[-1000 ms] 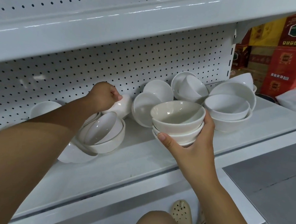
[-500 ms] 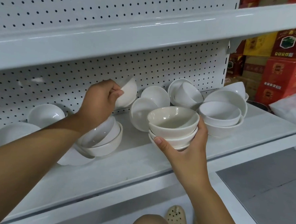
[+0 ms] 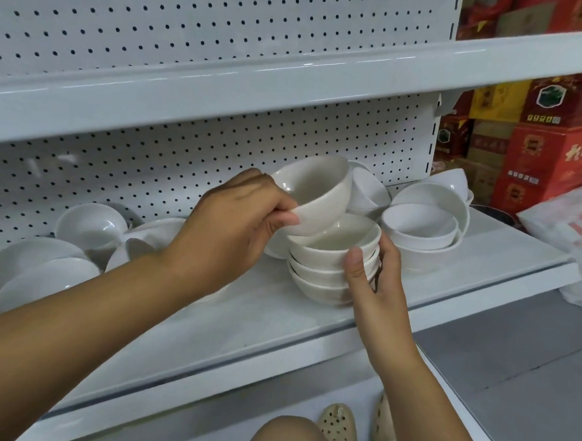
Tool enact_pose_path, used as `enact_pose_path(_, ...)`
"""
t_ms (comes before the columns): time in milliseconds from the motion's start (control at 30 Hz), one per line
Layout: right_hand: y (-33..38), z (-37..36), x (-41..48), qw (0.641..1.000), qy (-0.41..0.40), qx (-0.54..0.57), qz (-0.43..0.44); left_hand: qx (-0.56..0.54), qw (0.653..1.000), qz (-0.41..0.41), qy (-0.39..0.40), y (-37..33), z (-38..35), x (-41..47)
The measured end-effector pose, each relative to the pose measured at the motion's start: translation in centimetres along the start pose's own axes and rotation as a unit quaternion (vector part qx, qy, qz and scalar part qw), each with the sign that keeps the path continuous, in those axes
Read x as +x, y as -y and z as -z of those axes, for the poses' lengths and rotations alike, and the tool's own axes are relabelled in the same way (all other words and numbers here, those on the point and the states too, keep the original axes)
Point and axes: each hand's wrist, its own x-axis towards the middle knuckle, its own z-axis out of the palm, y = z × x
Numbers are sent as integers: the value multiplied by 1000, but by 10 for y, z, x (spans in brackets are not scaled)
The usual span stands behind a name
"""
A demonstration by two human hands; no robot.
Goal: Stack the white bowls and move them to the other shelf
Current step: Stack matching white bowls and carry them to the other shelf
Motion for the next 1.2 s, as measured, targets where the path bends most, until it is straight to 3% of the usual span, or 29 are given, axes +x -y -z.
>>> enact_pose_path(300,-3,11,3,1000,14,3,-26,-10,996,-80,34,-4,-25,4)
enact_pose_path(800,-7,14,7,999,27,16,-26,-98,992,-47,62,8,-39,-5)
enact_pose_path(900,-5,14,7,999,30,24,-24,-135,989,29,60,0,-35,-9)
enact_pose_path(1000,-3,17,7,998,49,21,-24,-189,963,189,19,-22,-33,-17)
enact_pose_path(1133,-2,24,8,996,91,-7,-18,-265,861,434,-29,-49,-38,-19)
enact_pose_path(1200,-2,25,8,994,111,-16,-7,-293,822,486,-40,-58,-43,-18)
